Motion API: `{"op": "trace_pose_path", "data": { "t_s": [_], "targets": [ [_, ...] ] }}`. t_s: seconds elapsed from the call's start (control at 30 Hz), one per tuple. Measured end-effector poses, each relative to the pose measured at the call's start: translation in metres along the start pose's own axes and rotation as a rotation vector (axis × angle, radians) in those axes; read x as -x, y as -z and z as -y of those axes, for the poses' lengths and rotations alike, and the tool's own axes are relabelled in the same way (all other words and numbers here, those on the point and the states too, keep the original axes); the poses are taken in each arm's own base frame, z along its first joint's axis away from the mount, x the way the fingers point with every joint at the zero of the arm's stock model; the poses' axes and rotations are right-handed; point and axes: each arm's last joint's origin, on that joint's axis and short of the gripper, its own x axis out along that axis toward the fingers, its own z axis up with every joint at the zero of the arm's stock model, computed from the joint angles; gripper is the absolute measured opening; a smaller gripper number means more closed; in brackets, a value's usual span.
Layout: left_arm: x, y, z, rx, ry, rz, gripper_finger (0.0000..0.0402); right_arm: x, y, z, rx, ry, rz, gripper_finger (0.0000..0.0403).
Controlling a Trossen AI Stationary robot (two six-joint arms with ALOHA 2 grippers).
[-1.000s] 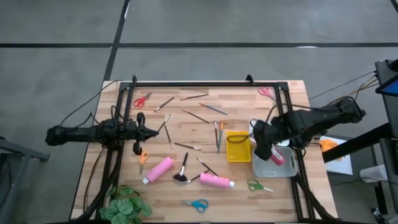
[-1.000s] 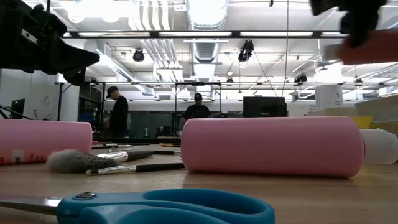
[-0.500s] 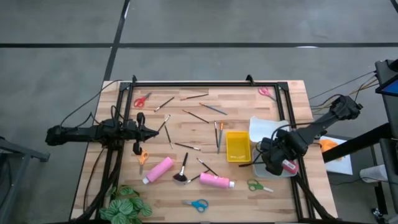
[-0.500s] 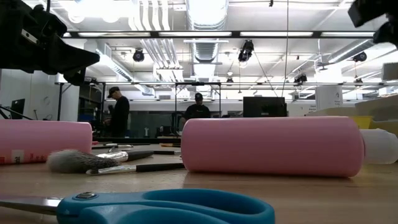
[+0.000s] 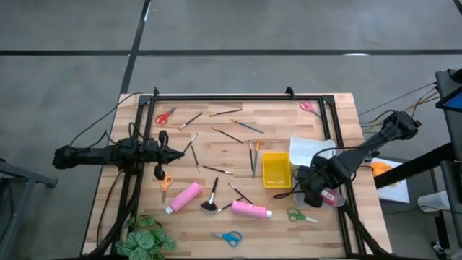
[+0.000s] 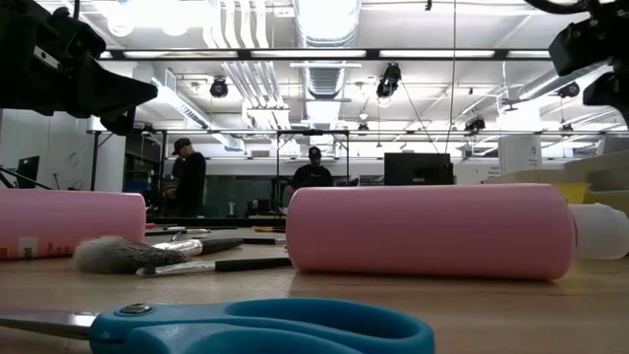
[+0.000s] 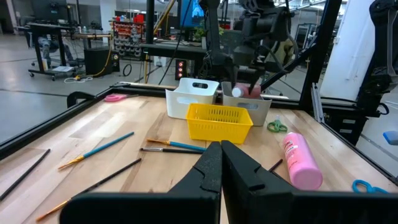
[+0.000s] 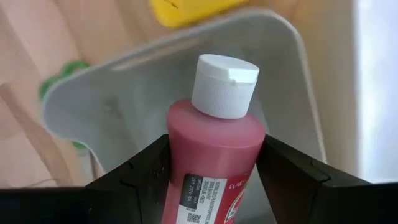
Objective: Pick & Place Paint Supplies
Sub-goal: Put the red paint bottle into the gray bin, then put the pink paint bottle into the gray bin
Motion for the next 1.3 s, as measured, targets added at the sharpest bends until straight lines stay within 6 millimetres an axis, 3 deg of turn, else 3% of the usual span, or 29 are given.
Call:
{"op": "trace_pose_path", "data": {
  "t_s": [0.77,1.1,1.3],
  "targets": [
    [0.0000,-0.0001,0.0000,0.000,0.000,0.000,0.0003,-0.0095,0.0046,0.0055,0.017,0.038,-0.027,0.0212],
    [0.0000,-0.0001,0.0000,0.000,0.000,0.000,0.0003,-0.0095,0.0042,0.0058,-0.012,0.048,-0.012,0.0296],
    [0.0000,0.0000,0.0000,0.000,0.000,0.000,0.0003,-0.0094,0.0042,0.0059,-0.017,0.048,-0.012,0.0305]
  ]
}}
